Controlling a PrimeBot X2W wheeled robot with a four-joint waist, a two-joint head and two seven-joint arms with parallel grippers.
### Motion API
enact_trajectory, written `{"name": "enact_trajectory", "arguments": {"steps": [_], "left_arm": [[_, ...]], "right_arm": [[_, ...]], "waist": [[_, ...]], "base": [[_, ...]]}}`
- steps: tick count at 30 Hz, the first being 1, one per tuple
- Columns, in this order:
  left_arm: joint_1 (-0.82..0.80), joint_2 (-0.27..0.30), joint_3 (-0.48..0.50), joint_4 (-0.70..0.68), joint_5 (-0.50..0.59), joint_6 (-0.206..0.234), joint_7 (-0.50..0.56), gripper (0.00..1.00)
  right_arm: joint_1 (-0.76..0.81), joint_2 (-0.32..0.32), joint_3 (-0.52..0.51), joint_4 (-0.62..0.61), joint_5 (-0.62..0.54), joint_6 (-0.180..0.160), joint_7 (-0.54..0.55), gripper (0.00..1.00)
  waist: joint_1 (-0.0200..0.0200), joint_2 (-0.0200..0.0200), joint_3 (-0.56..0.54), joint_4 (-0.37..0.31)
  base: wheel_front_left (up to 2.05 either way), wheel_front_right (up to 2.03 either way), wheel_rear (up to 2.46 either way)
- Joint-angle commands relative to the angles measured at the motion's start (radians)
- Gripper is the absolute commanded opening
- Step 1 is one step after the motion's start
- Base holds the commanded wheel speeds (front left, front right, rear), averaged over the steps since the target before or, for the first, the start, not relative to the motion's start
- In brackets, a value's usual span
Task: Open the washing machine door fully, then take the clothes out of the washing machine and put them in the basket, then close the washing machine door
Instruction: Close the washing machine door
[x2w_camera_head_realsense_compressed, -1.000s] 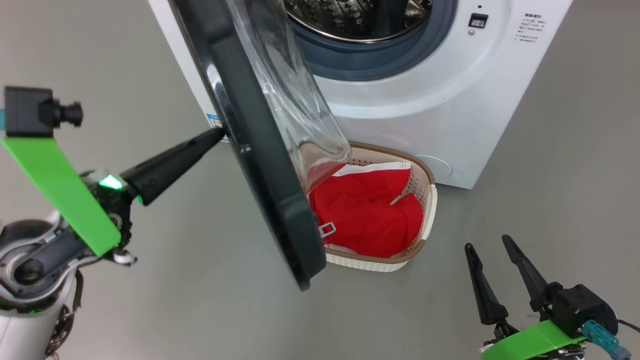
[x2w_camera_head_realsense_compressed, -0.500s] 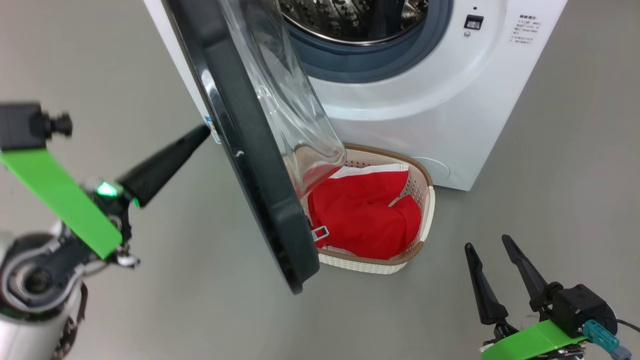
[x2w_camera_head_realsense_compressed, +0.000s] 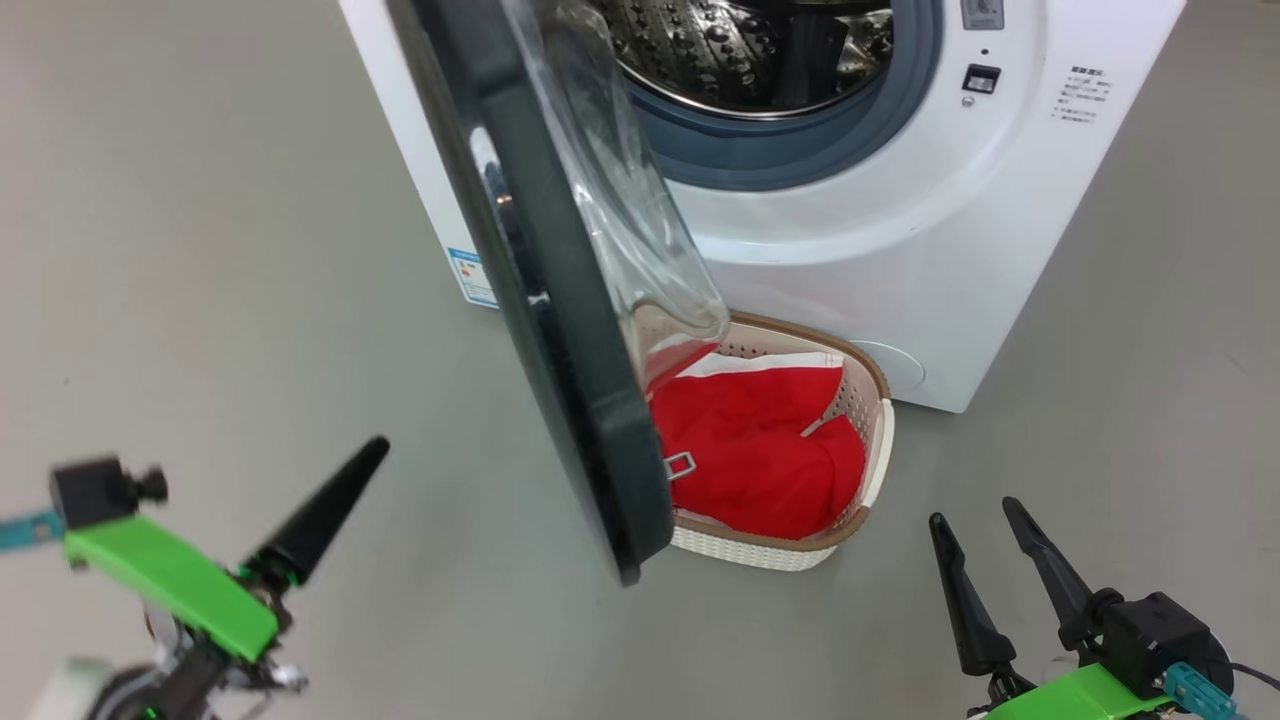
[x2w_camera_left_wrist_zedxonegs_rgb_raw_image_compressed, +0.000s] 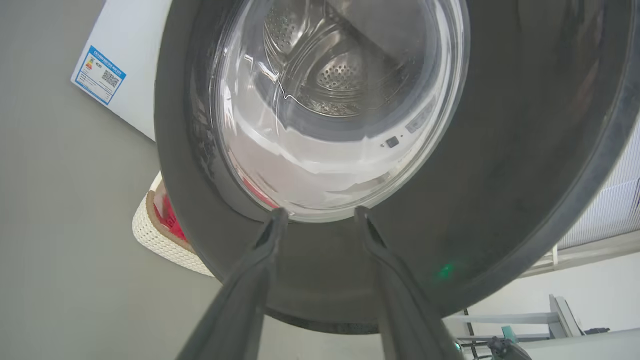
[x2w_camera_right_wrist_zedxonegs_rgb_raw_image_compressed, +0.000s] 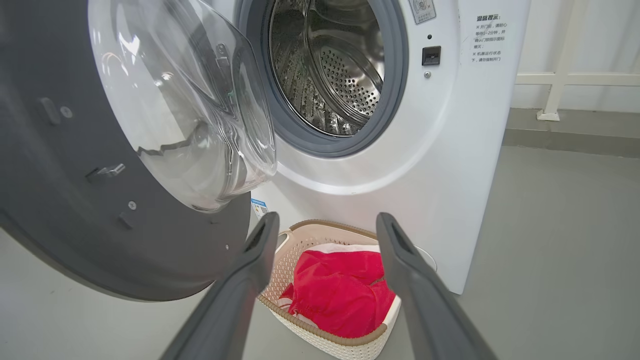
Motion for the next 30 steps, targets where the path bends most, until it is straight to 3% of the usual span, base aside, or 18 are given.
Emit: {"name": "enact_trajectory", "arguments": {"steps": [1,14,22,30], "left_arm": [[-0.004,0.027,0.044,-0.009,-0.015,-0.007,-0.017,1.00],[0.128,-0.043,0.036,0.097,0.007,-0.007,-0.243,1.00],[0.156,-0.037,-0.052,0.134,0.080,-0.007,-0.409,1.00],[0.158,-0.045,-0.126,0.173,0.131,-0.007,-0.498,1.00]], "right_arm": [[-0.007,0.000,0.027,-0.025,0.017,0.007,-0.006,1.00],[-0.003,0.000,0.036,-0.019,0.017,0.007,-0.006,1.00],[-0.005,0.000,0.037,-0.016,0.018,0.007,-0.006,1.00],[-0.007,0.000,0.038,-0.016,0.020,0.007,-0.006,1.00]], "waist": [[0.0000,-0.0001,-0.004,0.005],[0.0000,-0.0001,-0.013,0.020],[0.0000,-0.0001,-0.013,0.018],[0.0000,-0.0001,-0.010,0.019]], "base": [[0.00,0.00,0.00],[0.00,0.00,0.00],[0.00,0.00,0.00],[0.00,0.00,0.00]]}}
